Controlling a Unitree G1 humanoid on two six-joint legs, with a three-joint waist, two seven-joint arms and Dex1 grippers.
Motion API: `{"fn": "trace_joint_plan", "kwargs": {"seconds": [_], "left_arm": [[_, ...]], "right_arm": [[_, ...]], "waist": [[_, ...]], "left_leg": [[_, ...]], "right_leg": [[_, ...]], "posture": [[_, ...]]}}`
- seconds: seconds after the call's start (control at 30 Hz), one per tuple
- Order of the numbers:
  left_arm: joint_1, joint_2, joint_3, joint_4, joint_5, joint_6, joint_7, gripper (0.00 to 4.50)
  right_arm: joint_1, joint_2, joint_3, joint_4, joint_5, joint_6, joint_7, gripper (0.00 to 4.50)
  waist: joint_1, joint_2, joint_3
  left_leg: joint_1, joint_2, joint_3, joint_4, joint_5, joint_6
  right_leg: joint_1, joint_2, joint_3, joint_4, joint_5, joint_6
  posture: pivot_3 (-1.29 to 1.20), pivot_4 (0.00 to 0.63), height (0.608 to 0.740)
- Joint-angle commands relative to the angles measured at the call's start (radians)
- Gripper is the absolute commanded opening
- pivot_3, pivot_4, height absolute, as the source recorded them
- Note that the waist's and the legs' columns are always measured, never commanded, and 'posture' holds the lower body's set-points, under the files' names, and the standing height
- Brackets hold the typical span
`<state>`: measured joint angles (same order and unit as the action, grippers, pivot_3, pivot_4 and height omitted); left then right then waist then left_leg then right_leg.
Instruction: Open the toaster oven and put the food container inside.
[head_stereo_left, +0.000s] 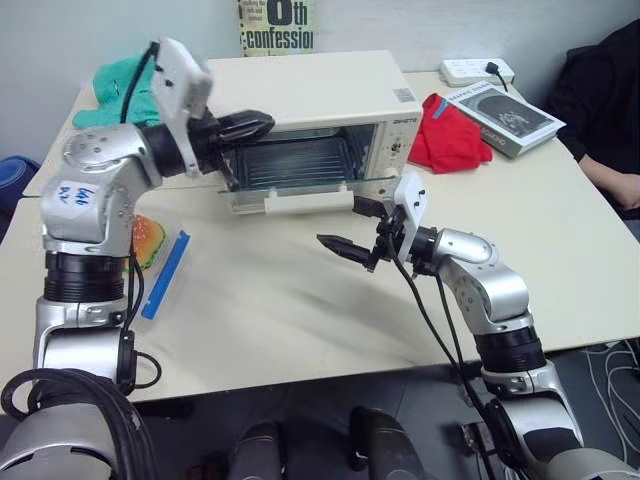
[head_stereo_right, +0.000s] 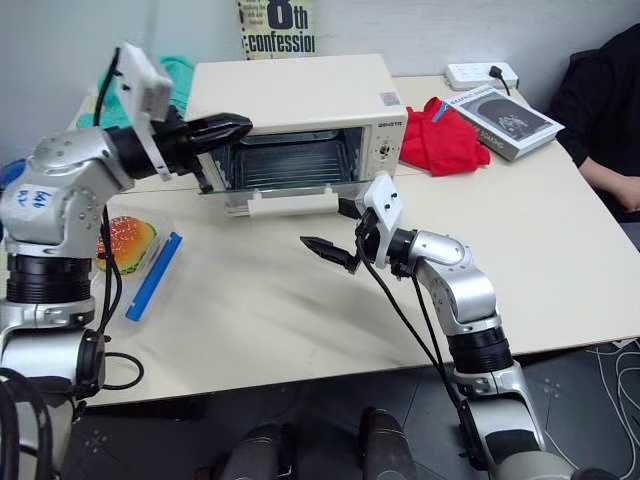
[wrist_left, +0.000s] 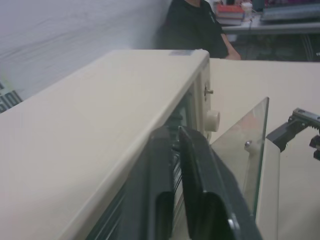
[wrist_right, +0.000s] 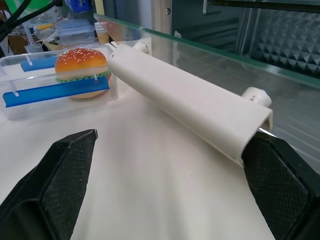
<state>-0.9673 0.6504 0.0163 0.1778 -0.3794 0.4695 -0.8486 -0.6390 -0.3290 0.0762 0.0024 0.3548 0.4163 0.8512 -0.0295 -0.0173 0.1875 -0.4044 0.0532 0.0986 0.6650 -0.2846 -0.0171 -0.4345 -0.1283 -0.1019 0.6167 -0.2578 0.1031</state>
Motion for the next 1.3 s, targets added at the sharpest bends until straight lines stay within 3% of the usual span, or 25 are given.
{"fn": "trace_joint_plan", "kwargs": {"seconds": [0.03, 0.53, 0.7, 0.87, 1.07, 1.3], "left_arm": [[-0.019, -0.005, -0.007, -0.004, 0.016, -0.058, -0.049, 0.02], [-0.001, -0.002, -0.133, 0.115, 0.211, -0.204, -0.144, 0.02], [0.022, 0.006, -0.142, 0.082, 0.222, -0.204, -0.177, 0.02], [0.063, 0.015, -0.160, 0.026, 0.227, -0.188, -0.219, 0.02], [0.124, 0.014, -0.231, -0.007, 0.291, -0.181, -0.244, 0.02], [0.171, 0.009, -0.324, -0.019, 0.420, -0.181, -0.199, 0.02]], "right_arm": [[0.006, 0.012, 0.002, -0.042, 0.011, -0.010, -0.012, 4.50], [0.077, -0.019, -0.027, -0.178, 0.038, 0.050, -0.061, 4.50], [0.220, -0.165, -0.083, -0.355, 0.094, 0.147, -0.029, 4.50], [0.391, -0.369, -0.262, -0.571, 0.360, 0.298, 0.097, 4.50], [0.344, -0.427, -0.368, -0.573, 0.472, 0.353, 0.024, 4.50], [0.274, -0.422, -0.352, -0.552, 0.502, 0.356, -0.025, 4.50]], "waist": [[0.002, 0.000, 0.000], [0.005, 0.000, 0.000], [0.011, 0.000, 0.000], [0.031, 0.000, 0.000], [0.030, -0.001, 0.000], [0.038, -0.001, 0.000]], "left_leg": [[0.000, 0.000, 0.000, 0.000, 0.000, 0.000], [0.000, 0.000, 0.000, 0.001, 0.000, 0.001], [-0.001, -0.001, -0.001, 0.001, -0.001, 0.002], [-0.001, -0.001, -0.001, 0.002, -0.002, 0.003], [0.003, 0.000, -0.002, 0.002, -0.003, 0.007], [0.000, -0.001, -0.003, 0.002, -0.002, 0.006]], "right_leg": [[0.000, 0.000, 0.000, 0.000, 0.000, 0.000], [0.000, 0.000, 0.000, 0.001, 0.000, 0.000], [0.001, -0.001, 0.000, 0.000, 0.000, 0.000], [0.002, -0.001, 0.000, -0.002, 0.000, 0.000], [0.005, 0.000, 0.000, -0.006, 0.000, 0.000], [0.004, 0.000, -0.001, -0.004, 0.000, 0.000]], "posture": [[0.00, 0.150, 0.740], [0.00, 0.150, 0.740], [0.00, 0.150, 0.740], [0.00, 0.150, 0.740], [0.00, 0.150, 0.740], [0.00, 0.150, 0.740]]}}
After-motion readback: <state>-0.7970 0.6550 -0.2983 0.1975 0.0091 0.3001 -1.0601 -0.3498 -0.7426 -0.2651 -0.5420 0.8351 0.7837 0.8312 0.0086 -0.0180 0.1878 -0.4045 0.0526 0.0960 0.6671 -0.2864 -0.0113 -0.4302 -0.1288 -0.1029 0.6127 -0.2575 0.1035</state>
